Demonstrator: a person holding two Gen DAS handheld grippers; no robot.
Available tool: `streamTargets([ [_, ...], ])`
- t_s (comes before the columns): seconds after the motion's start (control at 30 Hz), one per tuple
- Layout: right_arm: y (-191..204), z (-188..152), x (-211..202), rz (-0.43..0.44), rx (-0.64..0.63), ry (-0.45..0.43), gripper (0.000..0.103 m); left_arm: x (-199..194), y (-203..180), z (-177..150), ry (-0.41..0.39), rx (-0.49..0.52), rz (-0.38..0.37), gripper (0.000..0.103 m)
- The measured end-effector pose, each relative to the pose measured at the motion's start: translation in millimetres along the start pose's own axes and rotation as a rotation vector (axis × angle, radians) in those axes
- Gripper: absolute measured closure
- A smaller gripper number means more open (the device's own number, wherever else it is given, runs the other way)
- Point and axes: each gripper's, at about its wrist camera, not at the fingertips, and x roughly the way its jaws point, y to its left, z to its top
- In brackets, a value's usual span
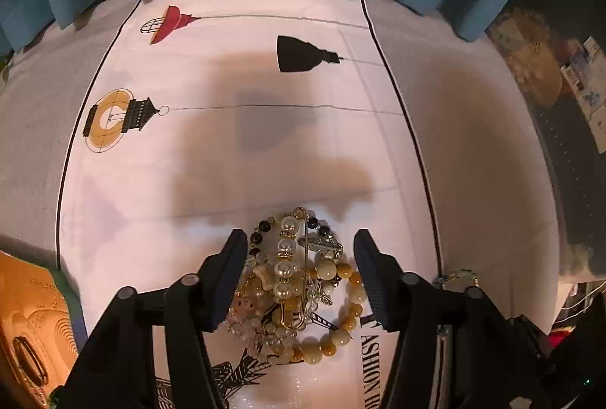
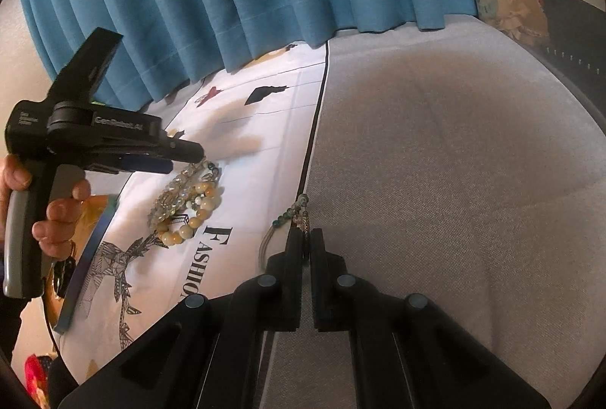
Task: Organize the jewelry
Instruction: 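Grasp a pearl bracelet with the left tool while the right grasps a green-bead bracelet, then lift the pearl bracelet with the left tool while the right carries the green-bead bracelet toward the tray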
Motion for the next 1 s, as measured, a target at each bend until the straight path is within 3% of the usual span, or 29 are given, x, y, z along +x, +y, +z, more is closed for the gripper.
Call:
streamTargets([
  [0.13,-1,0,1,0.001,0.004,0.006,0.099,7,-6,1,0.014,0.036,0.036,0.075],
  [0.17,0,0,1,0.002,0.004,0.006,0.099,9,-6,1,0.023,0.036,0.036,0.087],
  [0.27,-1,0,1,0.003,0.003,0.006,0.099,9,-1,0,0.029,0.024,0.012,0.094],
  [0.43,-1,0,-1,0.015,0.005,-0.008,0.099,-16,-1,-2,-0.042,0.037,0.011,0.094],
  [0.6,3,3,-11,0.055,0.002,-0.052,0.099,-65,-1,-17,-0.141,0.041,0.010,0.094],
  [0.73,8,8,-28,0.081,0.007,-0.091,0.099,-105,3,-54,-0.189,0.016,0.014,0.094],
  [1.0,29,-4,-107,0.030,-0.010,-0.186,0.099,-181,18,-149,-0.269,-0.028,0.048,0.094],
])
